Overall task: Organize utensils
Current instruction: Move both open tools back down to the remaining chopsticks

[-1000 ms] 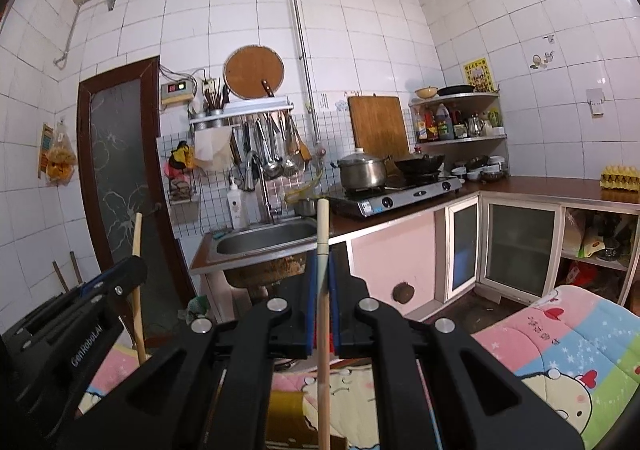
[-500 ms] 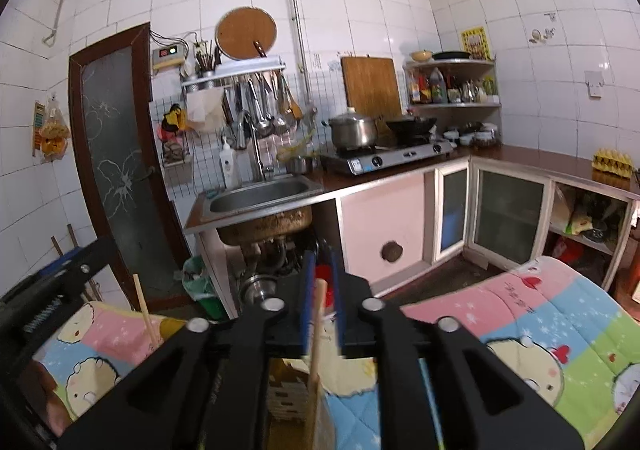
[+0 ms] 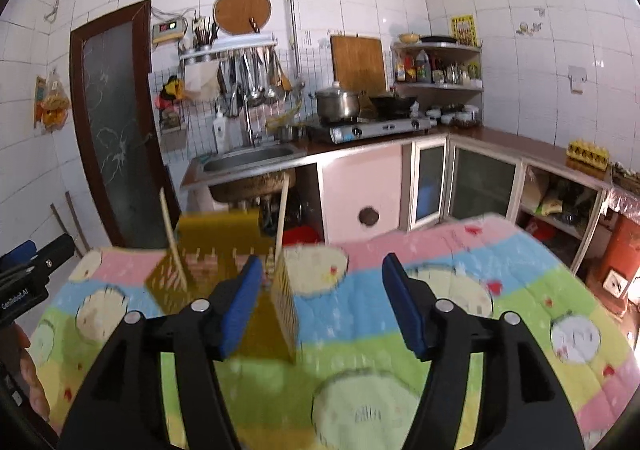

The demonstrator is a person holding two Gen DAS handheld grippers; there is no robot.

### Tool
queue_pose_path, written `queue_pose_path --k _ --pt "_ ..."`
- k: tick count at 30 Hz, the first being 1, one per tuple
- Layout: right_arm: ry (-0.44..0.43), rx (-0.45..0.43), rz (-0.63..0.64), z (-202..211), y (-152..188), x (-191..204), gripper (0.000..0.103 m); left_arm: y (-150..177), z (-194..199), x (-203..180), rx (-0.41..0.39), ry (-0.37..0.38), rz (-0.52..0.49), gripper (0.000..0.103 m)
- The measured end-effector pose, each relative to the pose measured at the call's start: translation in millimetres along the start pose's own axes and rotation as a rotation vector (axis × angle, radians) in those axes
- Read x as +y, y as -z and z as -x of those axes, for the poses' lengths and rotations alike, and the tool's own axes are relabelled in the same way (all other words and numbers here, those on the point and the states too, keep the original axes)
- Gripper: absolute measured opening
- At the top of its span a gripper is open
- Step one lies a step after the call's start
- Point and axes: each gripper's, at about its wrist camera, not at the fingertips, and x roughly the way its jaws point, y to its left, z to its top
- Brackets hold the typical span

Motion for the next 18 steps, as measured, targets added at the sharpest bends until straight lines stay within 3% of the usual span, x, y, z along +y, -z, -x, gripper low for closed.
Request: queue_pose_path --k 10,18 --pt "-0.016 0.167 0.004 19 100 -7 0.062 86 14 13 0.195 0.003 0.007 0.098" --pt "-0.036 0.253 0.005 19 146 -5 0.062 139 6 21 0.298 0.001 0.041 0.098"
